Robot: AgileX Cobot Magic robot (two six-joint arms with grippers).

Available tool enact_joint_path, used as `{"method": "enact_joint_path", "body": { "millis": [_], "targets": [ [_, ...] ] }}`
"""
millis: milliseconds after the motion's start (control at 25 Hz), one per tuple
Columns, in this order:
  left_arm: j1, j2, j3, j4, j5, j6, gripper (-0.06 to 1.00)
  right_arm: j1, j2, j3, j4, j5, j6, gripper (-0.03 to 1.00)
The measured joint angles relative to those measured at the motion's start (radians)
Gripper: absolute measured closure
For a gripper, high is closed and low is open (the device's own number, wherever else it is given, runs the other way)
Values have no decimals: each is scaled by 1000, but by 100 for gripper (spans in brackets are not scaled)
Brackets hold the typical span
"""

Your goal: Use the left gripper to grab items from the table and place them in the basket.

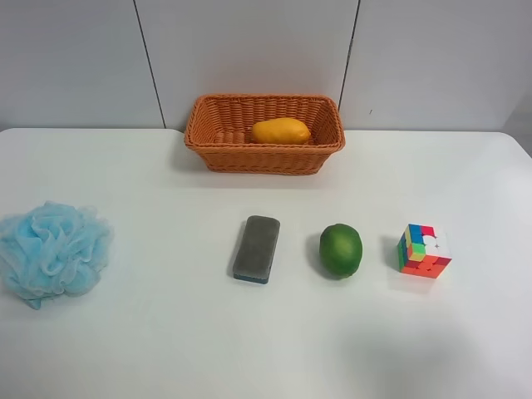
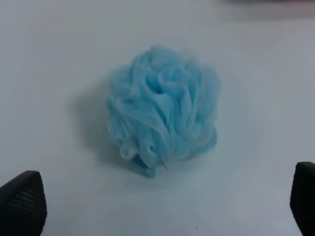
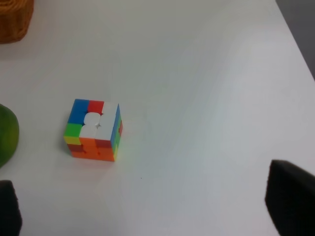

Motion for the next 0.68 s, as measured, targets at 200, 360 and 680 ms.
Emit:
{"method": "enact_joint_path", "body": {
  "millis": [200,360,680],
  "targets": [
    [12,-27,0,-1,-1,0,-5,0,0,0,0,0,0,-3],
    [12,-27,0,-1,-1,0,-5,0,0,0,0,0,0,-3],
    [12,-27,4,-1,-1,0,-5,0,0,0,0,0,0,-3]
  ]
}}
